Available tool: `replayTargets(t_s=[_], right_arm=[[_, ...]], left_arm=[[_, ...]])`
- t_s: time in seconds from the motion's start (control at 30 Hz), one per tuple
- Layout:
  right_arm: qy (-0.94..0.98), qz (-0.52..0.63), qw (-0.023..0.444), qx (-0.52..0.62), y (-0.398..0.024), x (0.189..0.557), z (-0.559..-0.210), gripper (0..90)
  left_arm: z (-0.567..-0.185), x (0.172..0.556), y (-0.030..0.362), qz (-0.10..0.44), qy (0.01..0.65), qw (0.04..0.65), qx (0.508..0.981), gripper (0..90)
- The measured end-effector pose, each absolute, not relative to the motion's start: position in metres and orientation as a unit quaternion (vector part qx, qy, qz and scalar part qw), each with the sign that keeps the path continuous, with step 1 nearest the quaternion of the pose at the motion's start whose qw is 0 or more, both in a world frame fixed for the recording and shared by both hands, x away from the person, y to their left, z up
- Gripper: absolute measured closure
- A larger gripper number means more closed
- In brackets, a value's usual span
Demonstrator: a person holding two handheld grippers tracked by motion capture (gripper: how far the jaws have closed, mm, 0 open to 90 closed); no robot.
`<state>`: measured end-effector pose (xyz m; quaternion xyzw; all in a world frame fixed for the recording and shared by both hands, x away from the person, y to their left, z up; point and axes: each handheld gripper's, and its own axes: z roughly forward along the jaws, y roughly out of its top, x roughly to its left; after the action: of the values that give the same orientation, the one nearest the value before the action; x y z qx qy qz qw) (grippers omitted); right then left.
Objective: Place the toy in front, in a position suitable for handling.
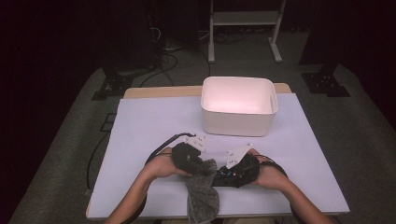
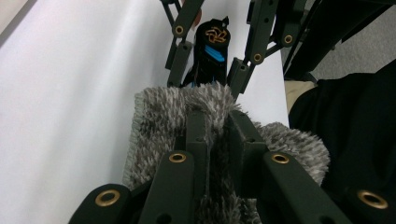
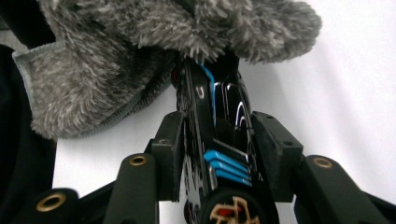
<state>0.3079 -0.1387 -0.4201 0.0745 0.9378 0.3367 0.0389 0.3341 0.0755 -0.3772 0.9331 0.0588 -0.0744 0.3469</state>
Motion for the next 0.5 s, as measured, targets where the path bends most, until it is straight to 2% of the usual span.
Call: replayTargets(t_s=[0.13,0.3,0.5], right_arm=[[0.942,0.325,0.033,0.078,-0.143,0.31,-0.422,55.7],[0.938,0.333,0.033,0.085,-0.144,0.309,-0.425,55.4],[0.939,0.33,0.035,0.085,-0.144,0.309,-0.425,55.4]], left_arm=[[-0.375,0.334,0.073,-0.065,0.054,0.341,0.936,76.1],[-0.371,0.33,0.08,-0.055,0.058,0.338,0.938,63.3],[-0.372,0.327,0.091,-0.039,0.074,0.318,0.944,52.5]])
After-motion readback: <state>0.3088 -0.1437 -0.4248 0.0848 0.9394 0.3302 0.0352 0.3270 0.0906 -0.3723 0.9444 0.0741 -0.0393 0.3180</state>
